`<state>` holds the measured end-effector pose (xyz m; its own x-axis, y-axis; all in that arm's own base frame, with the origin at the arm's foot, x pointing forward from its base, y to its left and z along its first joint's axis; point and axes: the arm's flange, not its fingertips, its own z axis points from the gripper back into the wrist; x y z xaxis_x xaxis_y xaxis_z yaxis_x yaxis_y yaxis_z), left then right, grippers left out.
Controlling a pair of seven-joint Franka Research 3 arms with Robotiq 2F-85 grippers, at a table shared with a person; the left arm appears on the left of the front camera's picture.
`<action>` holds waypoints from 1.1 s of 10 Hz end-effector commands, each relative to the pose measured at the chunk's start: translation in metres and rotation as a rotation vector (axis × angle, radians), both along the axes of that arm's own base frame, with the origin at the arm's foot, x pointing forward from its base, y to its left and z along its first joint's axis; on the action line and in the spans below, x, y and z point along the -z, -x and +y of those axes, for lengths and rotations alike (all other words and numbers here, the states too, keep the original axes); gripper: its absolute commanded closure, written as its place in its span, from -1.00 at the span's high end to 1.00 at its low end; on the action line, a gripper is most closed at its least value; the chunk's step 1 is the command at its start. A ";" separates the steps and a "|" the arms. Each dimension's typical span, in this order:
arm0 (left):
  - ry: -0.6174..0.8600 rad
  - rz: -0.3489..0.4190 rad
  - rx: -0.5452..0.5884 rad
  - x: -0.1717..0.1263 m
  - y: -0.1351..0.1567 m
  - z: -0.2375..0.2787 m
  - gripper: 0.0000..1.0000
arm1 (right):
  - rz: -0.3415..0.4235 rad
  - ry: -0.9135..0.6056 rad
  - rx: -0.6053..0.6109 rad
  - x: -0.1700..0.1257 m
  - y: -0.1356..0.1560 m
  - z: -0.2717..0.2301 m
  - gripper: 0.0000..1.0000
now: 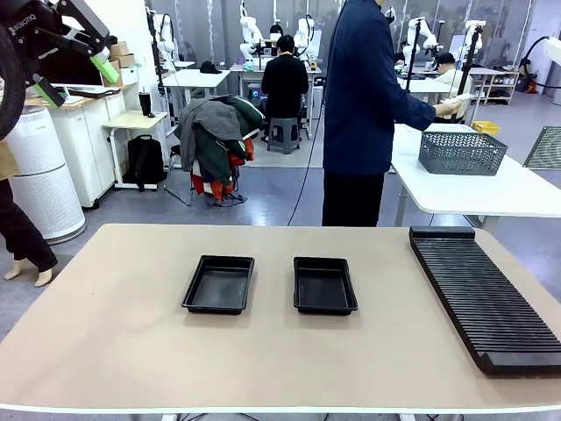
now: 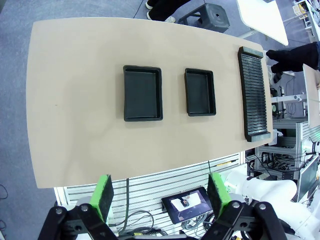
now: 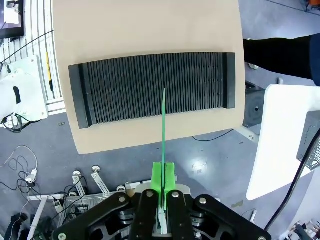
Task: Inspect and transfer BCBs to ESD trays.
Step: Pick up the Blank PCB from the PCB Rack and place it in the left ESD tray.
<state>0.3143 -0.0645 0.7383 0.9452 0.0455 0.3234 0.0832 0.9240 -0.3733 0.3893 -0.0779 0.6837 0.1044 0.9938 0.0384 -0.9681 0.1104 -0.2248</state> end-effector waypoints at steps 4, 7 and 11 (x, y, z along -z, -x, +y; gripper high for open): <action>0.008 0.001 0.008 0.001 0.000 0.000 1.00 | 0.003 0.008 0.007 0.001 0.001 0.000 -0.95; 0.008 0.001 0.008 0.001 0.000 0.000 1.00 | 0.003 0.008 0.007 0.001 0.001 0.000 -0.95; 0.008 0.001 0.008 0.001 0.000 0.000 1.00 | 0.155 -0.305 0.340 0.002 -0.039 0.039 -0.95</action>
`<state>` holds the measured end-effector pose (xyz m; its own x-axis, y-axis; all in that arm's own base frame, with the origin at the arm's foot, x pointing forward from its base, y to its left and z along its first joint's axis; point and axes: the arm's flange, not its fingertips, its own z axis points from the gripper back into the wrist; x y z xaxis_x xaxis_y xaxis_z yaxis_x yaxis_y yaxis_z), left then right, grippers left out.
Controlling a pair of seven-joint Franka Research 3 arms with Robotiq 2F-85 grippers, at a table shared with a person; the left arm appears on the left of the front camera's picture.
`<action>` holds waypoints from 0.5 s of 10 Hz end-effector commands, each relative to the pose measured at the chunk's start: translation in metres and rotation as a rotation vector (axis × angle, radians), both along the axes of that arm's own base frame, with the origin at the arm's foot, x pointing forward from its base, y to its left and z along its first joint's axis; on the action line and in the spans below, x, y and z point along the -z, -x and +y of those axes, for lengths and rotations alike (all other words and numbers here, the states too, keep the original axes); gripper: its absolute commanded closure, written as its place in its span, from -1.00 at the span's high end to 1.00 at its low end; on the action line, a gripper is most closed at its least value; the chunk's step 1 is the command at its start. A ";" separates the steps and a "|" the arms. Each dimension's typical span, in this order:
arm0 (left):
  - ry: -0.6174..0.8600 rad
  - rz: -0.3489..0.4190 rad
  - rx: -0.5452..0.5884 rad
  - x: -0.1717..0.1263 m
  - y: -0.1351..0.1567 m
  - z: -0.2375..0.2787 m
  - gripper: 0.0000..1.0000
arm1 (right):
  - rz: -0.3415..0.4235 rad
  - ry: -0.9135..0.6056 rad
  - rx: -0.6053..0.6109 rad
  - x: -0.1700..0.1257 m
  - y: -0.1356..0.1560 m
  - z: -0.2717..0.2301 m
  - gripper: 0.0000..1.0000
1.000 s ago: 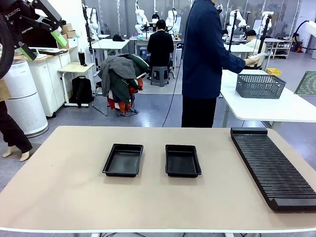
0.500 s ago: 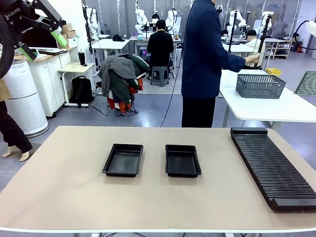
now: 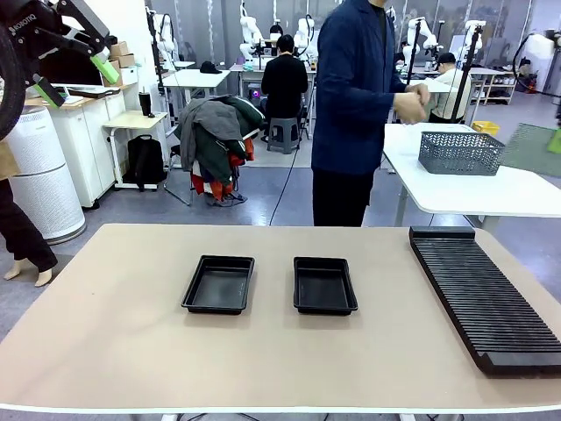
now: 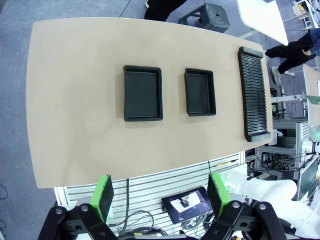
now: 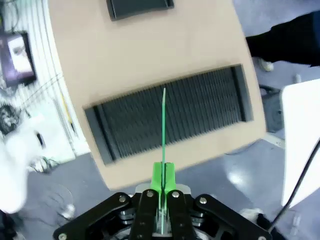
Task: Inspect and transfer BCBs to ESD trays.
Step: Pick up the Blank PCB from the PCB Rack and place it in the left ESD tray.
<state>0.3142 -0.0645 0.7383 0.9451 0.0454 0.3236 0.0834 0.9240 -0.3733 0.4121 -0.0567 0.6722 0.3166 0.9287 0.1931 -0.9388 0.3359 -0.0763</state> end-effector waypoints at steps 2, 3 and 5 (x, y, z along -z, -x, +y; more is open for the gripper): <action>0.008 0.002 0.008 0.001 0.000 0.000 1.00 | 0.143 -0.218 0.307 0.001 -0.022 0.055 -0.95; 0.008 0.002 0.008 0.001 0.000 0.000 1.00 | 0.195 -0.278 0.372 0.008 -0.022 0.076 -0.95; 0.008 0.002 0.008 0.001 0.000 0.000 1.00 | 0.244 -0.302 0.457 0.028 -0.013 0.118 -0.95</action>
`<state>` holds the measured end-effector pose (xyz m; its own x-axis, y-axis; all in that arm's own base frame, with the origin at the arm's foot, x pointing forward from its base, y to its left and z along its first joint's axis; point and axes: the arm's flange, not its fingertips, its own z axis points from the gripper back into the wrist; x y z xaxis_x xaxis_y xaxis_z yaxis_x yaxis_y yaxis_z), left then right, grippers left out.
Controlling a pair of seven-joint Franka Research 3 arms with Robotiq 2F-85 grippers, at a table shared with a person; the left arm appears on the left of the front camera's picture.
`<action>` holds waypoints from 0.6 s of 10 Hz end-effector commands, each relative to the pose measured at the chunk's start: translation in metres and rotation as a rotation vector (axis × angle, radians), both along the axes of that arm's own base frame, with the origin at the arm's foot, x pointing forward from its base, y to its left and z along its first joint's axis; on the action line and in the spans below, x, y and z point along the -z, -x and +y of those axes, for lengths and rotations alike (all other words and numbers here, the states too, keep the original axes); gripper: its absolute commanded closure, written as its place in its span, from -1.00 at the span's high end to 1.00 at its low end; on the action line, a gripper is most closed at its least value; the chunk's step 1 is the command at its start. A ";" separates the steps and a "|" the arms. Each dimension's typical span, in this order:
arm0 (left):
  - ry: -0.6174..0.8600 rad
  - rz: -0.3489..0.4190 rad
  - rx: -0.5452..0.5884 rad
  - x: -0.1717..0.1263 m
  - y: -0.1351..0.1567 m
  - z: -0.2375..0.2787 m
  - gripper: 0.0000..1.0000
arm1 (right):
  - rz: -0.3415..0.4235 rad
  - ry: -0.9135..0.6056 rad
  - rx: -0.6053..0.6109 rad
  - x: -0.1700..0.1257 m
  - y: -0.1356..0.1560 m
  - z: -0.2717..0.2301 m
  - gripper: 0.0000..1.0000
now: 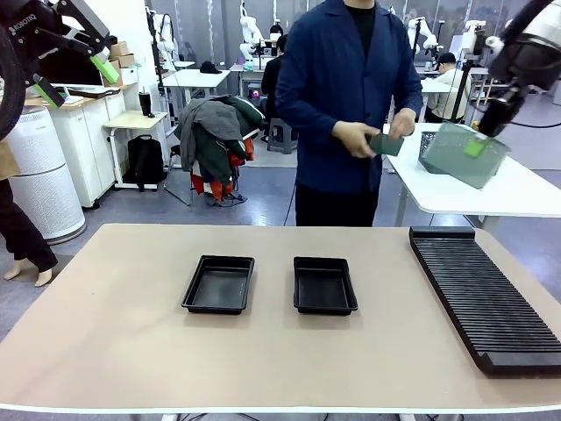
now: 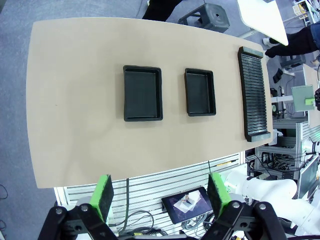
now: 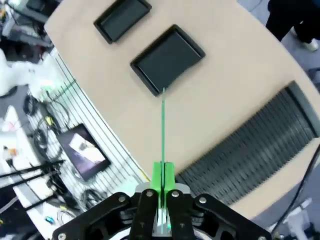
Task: Inspect and transfer BCBs to ESD trays.
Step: Pick up the Blank PCB from the PCB Rack and place it in the left ESD tray.
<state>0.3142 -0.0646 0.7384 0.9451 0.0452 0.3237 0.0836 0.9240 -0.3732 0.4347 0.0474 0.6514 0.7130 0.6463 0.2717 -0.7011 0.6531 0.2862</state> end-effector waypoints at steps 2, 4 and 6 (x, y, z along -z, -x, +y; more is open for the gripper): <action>0.008 0.002 0.008 0.001 0.000 0.000 1.00 | -0.021 -0.007 0.079 0.010 0.021 0.024 -0.95; 0.008 0.002 0.008 0.001 0.000 0.000 1.00 | 0.030 0.004 0.015 0.011 0.061 0.042 -0.95; 0.008 0.002 0.008 0.001 0.000 0.000 1.00 | 0.223 0.043 0.062 -0.006 0.148 0.036 -0.95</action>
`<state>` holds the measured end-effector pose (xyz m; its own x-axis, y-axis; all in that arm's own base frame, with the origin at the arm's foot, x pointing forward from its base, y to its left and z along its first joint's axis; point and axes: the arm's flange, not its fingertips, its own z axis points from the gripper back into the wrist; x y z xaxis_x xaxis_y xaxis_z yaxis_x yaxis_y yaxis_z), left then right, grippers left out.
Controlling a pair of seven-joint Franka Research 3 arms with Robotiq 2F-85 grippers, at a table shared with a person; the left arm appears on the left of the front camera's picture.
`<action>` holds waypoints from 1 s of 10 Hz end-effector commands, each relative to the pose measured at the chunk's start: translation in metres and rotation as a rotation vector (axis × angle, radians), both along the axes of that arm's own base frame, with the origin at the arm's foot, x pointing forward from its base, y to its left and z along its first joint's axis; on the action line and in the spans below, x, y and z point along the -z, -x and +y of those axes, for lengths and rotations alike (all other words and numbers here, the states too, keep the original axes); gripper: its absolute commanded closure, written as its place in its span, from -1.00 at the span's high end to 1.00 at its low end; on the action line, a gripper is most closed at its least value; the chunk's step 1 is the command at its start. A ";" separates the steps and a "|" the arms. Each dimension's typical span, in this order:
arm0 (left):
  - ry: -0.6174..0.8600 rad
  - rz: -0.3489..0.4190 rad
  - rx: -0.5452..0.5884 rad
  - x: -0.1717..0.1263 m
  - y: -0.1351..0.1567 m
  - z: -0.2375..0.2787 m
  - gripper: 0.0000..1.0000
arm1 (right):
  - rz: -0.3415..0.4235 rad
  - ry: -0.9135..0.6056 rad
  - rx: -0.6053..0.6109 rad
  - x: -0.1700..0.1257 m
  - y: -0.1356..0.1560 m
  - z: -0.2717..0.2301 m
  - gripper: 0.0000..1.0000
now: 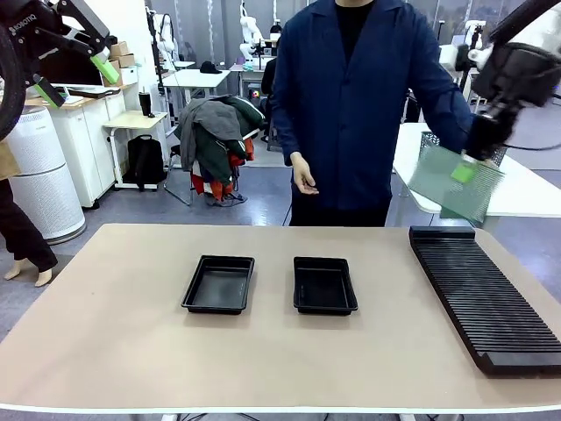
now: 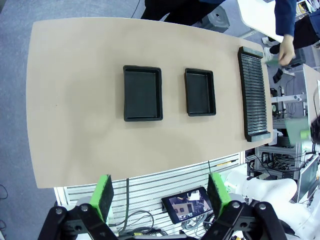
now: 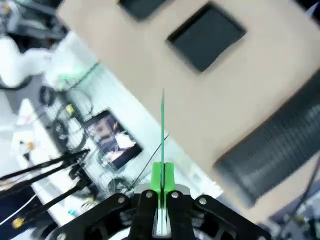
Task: Inspect and transfer BCBs to ESD trays.
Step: Pick up the Blank PCB from the PCB Rack and place it in the left ESD tray.
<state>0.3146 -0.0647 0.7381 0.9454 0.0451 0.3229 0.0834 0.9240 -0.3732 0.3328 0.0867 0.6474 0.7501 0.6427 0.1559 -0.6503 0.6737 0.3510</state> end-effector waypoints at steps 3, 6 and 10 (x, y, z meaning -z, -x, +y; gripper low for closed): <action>0.008 0.001 0.008 0.001 0.000 0.000 1.00 | 0.147 0.054 0.169 -0.009 0.151 -0.009 -0.95; 0.008 0.001 0.008 0.001 0.000 0.000 1.00 | 0.137 0.005 0.230 0.012 0.177 -0.020 -0.95; 0.008 0.001 0.008 0.001 0.000 0.000 1.00 | 0.116 -0.030 0.256 0.026 0.179 -0.030 -0.95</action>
<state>0.3145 -0.0647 0.7383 0.9452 0.0451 0.3234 0.0836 0.9240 -0.3732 0.1555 0.0573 0.6273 0.9040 0.4261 0.0346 -0.4010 0.8171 0.4141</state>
